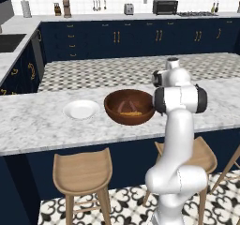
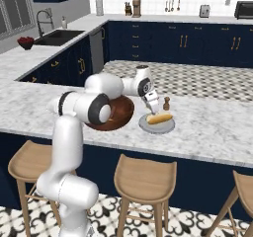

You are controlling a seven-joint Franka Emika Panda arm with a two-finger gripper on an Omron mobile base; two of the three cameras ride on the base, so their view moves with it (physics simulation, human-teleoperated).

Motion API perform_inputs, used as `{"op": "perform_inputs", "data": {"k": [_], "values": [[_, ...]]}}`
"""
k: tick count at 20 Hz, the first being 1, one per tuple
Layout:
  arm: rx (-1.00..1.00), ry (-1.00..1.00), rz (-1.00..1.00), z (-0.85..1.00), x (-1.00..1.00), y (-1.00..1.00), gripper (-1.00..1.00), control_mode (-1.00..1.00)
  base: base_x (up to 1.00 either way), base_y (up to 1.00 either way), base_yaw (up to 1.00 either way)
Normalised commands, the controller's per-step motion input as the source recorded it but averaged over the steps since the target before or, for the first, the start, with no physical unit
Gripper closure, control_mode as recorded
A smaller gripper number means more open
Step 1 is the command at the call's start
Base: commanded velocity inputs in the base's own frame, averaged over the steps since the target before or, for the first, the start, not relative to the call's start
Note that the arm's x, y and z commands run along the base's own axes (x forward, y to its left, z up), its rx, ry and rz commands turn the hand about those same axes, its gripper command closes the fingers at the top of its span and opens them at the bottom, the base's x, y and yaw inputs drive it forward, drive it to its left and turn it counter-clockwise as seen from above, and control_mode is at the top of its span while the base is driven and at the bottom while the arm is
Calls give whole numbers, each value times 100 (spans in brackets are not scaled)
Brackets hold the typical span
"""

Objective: Place one bun and one sausage from the bowl on each plate.

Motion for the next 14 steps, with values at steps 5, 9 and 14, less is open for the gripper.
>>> {"op": "perform_inputs", "data": {"k": [5,9,14], "values": [[-1,-9,57,69,-54,40,-100,-100,0,0,0],[-7,5,69,11,-28,97,-100,-100,0,0,0],[-6,7,55,14,-40,100,-100,-100,0,0,0]]}}
